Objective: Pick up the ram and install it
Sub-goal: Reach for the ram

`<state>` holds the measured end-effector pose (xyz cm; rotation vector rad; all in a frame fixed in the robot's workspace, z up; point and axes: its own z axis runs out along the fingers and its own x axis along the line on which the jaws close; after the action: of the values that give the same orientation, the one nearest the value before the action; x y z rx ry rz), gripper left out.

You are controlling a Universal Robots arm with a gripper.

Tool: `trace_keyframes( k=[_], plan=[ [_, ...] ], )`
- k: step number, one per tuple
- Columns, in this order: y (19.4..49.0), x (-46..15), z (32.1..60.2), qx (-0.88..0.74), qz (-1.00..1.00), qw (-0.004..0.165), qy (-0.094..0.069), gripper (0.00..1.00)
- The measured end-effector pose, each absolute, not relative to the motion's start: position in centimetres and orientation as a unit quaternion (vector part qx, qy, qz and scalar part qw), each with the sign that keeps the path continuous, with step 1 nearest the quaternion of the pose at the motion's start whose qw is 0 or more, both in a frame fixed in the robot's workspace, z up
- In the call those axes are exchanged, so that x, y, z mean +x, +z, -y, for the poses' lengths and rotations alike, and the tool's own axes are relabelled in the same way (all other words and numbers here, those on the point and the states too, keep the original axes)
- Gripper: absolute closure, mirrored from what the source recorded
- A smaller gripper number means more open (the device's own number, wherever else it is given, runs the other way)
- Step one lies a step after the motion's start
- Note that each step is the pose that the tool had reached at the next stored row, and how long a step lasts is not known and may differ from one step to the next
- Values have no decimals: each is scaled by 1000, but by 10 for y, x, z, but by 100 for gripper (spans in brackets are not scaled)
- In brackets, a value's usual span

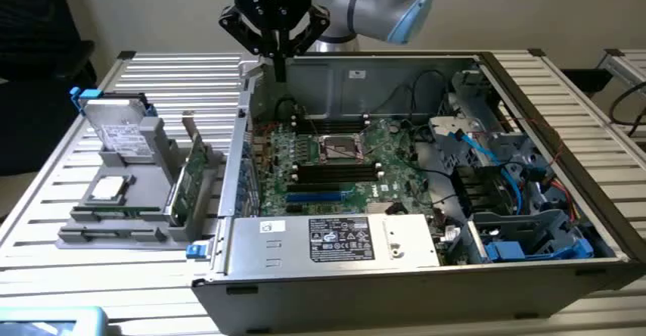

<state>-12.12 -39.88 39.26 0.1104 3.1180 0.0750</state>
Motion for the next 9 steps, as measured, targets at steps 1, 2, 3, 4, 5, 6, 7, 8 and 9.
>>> trace_keyframes(
  k=[1, 2, 3, 4, 5, 6, 7, 8, 9],
  plan=[
    [393, -121, 399, 35, -999, 10, 24, 89],
    [393, -121, 399, 35, -999, 10, 24, 89],
    [393, -121, 399, 35, -999, 10, 24, 89],
    [393, -121, 399, 35, -999, 10, 24, 89],
    [393, -121, 399, 35, -999, 10, 24, 89],
    [393, -121, 399, 35, -999, 10, 24, 89],
    [393, -121, 399, 35, -999, 10, 24, 89],
    [393, -121, 399, 35, -999, 10, 24, 89],
    [393, -121, 399, 35, -999, 10, 24, 89]
  ],
)
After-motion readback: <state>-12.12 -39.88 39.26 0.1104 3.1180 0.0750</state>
